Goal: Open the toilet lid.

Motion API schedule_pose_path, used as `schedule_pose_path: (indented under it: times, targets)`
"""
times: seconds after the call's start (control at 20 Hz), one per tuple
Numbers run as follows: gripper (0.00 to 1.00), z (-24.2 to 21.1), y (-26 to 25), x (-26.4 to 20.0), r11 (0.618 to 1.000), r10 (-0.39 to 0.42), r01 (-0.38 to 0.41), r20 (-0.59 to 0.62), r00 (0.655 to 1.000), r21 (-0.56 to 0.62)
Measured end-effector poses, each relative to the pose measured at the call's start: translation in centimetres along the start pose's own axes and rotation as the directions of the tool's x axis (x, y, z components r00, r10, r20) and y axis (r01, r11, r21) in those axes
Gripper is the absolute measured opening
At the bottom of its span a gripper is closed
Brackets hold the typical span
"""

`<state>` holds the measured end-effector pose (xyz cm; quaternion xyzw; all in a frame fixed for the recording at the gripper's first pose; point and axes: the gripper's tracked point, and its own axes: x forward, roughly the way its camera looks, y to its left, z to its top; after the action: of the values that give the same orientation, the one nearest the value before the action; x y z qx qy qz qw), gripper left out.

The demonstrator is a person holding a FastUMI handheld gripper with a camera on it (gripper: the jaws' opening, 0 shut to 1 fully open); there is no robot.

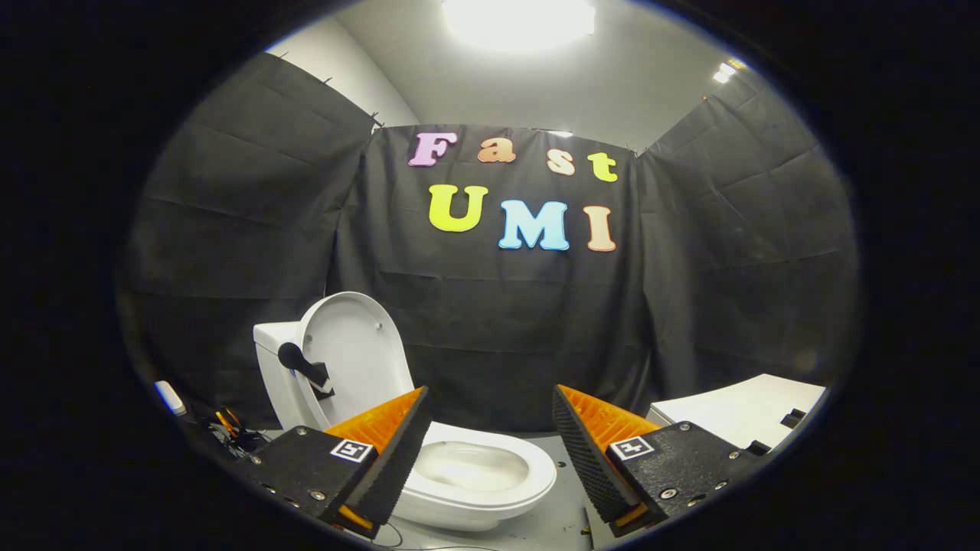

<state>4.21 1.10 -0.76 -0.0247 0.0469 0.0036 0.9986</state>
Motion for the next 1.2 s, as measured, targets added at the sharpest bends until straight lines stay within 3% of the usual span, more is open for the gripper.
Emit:
schedule_pose_path:
  times: [0.2, 0.55, 1.2]
  targets:
    - [0.97, -1.7, -1.7, -1.8, 1.000, -0.014, 0.014, 0.004, 1.000, -0.009]
    - [0.96, -5.2, -2.2, -3.5, 0.995, -0.015, 0.020, -0.048, 0.999, 0.096]
    - [0.96, -7.9, -1.3, -3.5, 0.996, 0.021, -0.012, -0.098, 0.995, 0.085]
